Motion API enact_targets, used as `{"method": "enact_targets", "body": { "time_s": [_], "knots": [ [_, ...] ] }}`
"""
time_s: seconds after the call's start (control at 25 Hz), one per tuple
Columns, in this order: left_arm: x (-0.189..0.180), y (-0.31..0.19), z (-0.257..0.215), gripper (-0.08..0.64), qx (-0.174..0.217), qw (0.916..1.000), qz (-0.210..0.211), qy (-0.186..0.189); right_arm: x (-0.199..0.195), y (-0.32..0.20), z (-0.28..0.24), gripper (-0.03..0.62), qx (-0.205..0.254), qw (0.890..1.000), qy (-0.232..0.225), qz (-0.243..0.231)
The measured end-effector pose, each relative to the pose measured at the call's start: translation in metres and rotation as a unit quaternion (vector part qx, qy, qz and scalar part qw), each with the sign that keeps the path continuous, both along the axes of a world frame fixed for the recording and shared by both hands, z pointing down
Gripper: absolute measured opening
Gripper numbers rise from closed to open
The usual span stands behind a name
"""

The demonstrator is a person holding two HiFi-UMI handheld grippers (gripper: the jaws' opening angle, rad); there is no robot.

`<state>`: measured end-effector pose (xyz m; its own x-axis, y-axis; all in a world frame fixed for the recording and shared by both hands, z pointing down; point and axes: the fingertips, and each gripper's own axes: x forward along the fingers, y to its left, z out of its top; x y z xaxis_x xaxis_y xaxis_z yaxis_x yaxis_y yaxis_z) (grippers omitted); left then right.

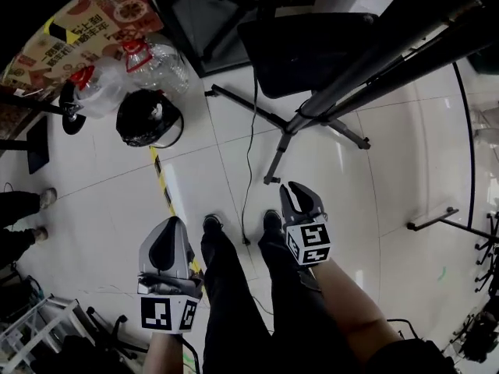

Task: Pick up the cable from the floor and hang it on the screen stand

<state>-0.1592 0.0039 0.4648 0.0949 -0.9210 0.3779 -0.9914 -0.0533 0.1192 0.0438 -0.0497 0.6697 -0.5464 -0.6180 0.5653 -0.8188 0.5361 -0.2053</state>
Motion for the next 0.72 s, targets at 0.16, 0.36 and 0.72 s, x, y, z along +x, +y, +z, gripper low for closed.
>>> {"method": "enact_targets", "body": {
  "time_s": [0.16, 0.36, 0.72],
  "knots": [
    [-0.018, -0.012, 0.058, 0.005, -0.005, 0.9999, 0.013, 0.000, -0.022, -0.006, 0.071, 0.089, -0.025, 0.999, 0.021, 0.004],
    [-0.023, -0.030, 0.133, 0.006, 0.000, 0.9981, 0.061, -0.003, -0.039, -0.005, 0.162, 0.110, -0.059, 0.998, 0.037, 0.005],
    [-0.042, -0.060, 0.234, 0.005, -0.021, 0.9946, 0.100, 0.017, -0.082, 0.009, 0.303, 0.140, -0.121, 0.991, 0.064, -0.008]
  ]
}}
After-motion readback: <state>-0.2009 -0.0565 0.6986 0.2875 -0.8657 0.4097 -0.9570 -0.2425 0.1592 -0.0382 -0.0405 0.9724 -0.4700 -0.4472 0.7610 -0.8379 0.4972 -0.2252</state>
